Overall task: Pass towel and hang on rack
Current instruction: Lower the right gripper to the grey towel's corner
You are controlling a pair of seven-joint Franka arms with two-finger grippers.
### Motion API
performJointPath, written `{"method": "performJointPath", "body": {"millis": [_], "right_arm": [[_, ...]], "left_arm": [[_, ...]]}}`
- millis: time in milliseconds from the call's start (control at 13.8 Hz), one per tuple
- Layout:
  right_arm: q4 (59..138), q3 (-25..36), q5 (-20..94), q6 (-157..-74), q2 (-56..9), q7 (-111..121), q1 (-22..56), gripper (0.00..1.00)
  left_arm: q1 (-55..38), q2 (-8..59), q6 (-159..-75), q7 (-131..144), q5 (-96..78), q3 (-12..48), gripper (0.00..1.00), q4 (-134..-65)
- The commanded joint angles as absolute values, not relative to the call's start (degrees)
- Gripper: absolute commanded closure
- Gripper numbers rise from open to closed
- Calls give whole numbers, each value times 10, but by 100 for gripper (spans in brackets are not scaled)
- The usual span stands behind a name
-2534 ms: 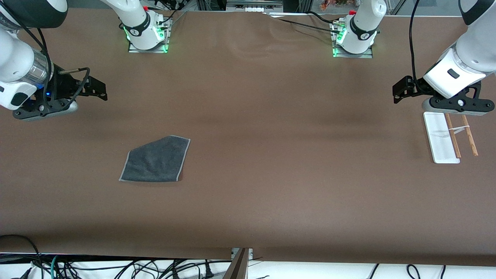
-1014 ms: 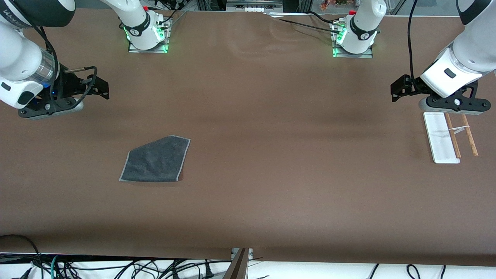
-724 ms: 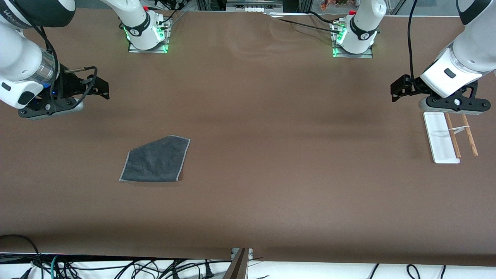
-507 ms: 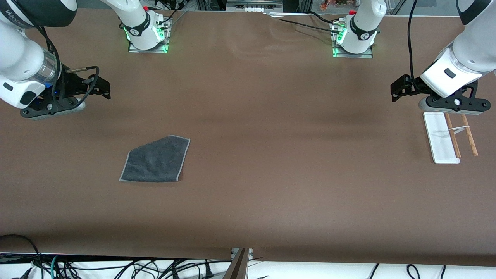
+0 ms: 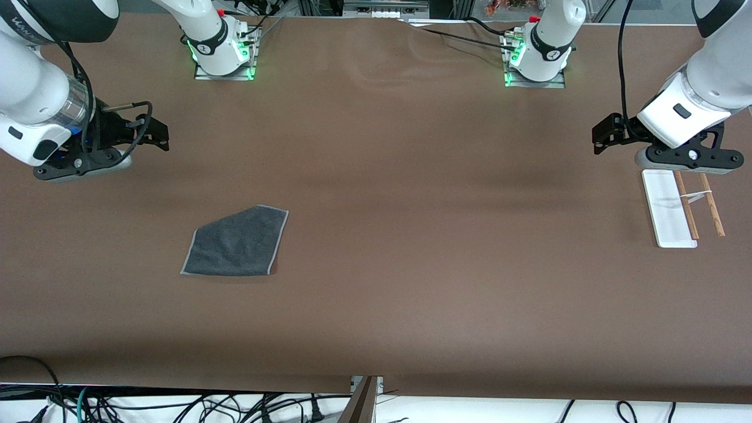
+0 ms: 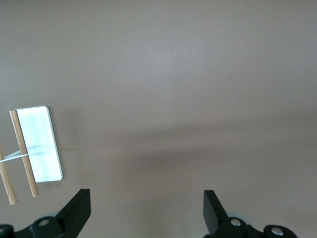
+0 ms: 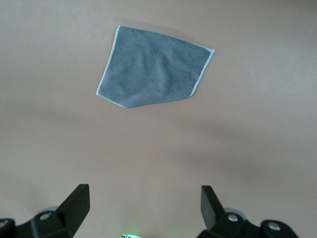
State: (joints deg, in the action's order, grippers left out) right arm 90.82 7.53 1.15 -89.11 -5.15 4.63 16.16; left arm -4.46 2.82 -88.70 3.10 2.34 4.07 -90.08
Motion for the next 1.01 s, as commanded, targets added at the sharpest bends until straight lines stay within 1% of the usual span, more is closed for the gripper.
{"method": "performJointPath", "body": {"millis": [0, 145, 434, 796, 941], "right_arm": [[918, 75, 4, -912, -59, 40, 163, 1], [929, 76, 1, -970, -97, 55, 159, 1], [948, 79, 5, -1119, -201, 131, 137, 1], [947, 77, 11, -1218, -292, 196, 98, 1], [947, 76, 44, -1247, -317, 233, 86, 1]], "left_arm": [[-46, 37, -873, 34, 30, 42, 0, -882], [-46, 37, -873, 34, 30, 42, 0, -882], [-46, 37, -873, 34, 30, 42, 0, -882], [-46, 36, -867, 34, 30, 42, 0, -882], [-46, 36, -867, 34, 30, 42, 0, -882]]}}
